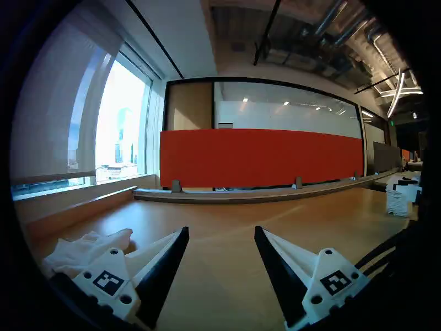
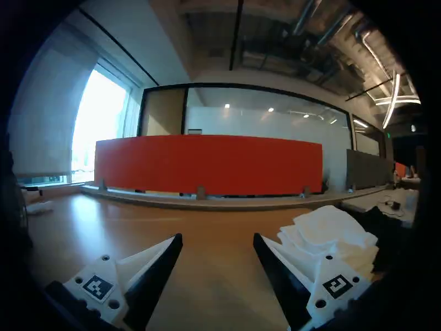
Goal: Fold towel
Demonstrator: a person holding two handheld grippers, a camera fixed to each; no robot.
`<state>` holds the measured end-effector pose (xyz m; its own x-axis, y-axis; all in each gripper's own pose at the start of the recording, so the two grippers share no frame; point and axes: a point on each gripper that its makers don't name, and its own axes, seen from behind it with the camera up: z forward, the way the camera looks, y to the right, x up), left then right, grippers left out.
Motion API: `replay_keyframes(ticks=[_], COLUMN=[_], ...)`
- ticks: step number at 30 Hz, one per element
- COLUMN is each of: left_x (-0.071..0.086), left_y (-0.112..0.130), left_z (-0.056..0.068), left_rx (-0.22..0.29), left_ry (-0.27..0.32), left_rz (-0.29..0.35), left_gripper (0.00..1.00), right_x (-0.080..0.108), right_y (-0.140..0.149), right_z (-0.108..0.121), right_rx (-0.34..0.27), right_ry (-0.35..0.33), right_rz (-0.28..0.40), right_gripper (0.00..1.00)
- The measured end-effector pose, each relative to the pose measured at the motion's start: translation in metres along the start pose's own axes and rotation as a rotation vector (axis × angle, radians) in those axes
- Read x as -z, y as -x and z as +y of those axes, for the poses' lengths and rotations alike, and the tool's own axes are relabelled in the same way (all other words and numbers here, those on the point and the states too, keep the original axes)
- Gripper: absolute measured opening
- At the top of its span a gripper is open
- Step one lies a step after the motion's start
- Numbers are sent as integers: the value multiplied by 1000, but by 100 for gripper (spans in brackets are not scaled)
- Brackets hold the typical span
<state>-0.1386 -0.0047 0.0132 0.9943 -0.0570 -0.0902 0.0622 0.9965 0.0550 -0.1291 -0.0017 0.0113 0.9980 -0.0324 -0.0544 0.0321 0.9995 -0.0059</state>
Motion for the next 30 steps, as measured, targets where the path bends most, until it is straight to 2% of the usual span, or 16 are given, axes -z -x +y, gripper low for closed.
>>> replay_keyframes(ticks=[30], left_x=[-1], left_y=[0], left_z=[0], left_rx=[-2], left_ry=[0], left_rz=[0], left_gripper=[87], right_x=[2], right_y=[0], right_z=[0], right_rx=[-20], right_ry=[-7], right_rz=[2], right_gripper=[100])
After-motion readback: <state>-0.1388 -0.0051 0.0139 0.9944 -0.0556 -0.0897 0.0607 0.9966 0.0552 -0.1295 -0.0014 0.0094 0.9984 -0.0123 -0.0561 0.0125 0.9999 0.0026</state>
